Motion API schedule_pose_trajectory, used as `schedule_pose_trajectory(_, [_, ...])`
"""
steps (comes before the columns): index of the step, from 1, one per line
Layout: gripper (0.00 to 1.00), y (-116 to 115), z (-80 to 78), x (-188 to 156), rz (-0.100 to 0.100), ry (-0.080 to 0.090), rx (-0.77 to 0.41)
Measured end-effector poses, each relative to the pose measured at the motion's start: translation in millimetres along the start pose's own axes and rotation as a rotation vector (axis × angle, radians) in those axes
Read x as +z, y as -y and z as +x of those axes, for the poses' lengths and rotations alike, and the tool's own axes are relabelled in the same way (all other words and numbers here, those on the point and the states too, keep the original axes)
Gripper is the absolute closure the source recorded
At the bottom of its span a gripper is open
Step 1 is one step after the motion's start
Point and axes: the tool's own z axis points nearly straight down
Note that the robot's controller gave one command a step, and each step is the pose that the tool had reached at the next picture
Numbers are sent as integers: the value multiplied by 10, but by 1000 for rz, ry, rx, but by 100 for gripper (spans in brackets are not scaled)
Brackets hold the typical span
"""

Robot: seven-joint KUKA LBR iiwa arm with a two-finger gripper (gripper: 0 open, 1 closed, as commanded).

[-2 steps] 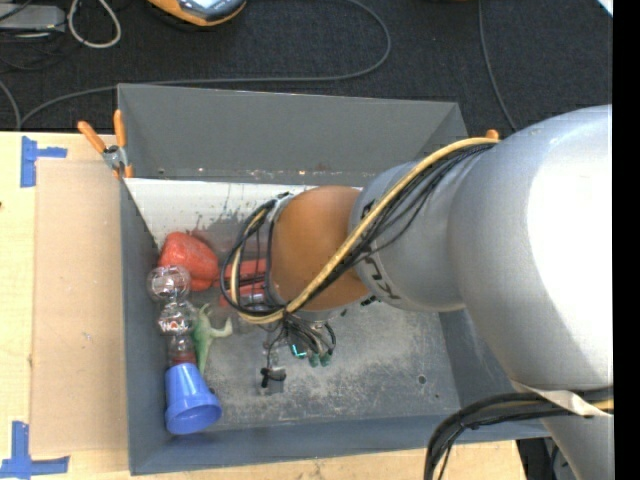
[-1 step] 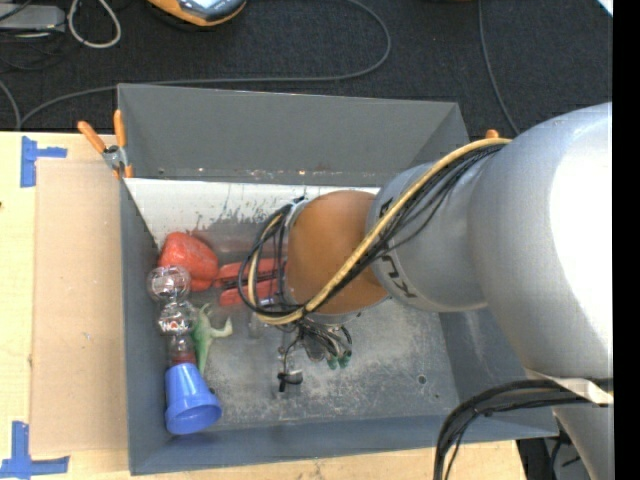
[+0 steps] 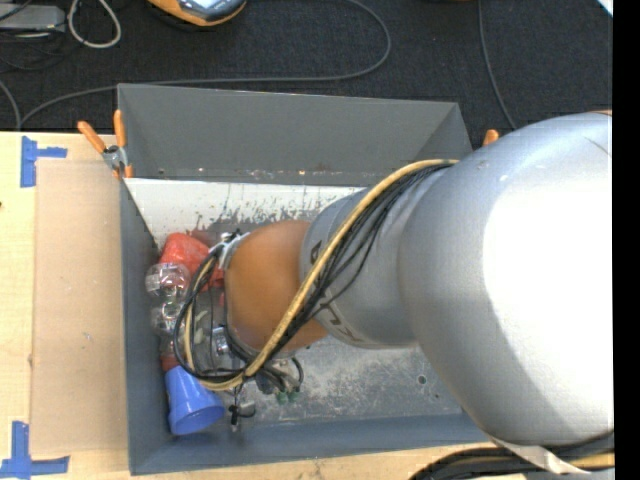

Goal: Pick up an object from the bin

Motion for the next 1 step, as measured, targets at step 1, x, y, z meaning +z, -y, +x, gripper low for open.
schedule_pose_trajectory(1, [0, 82, -750, 43, 7, -18, 127])
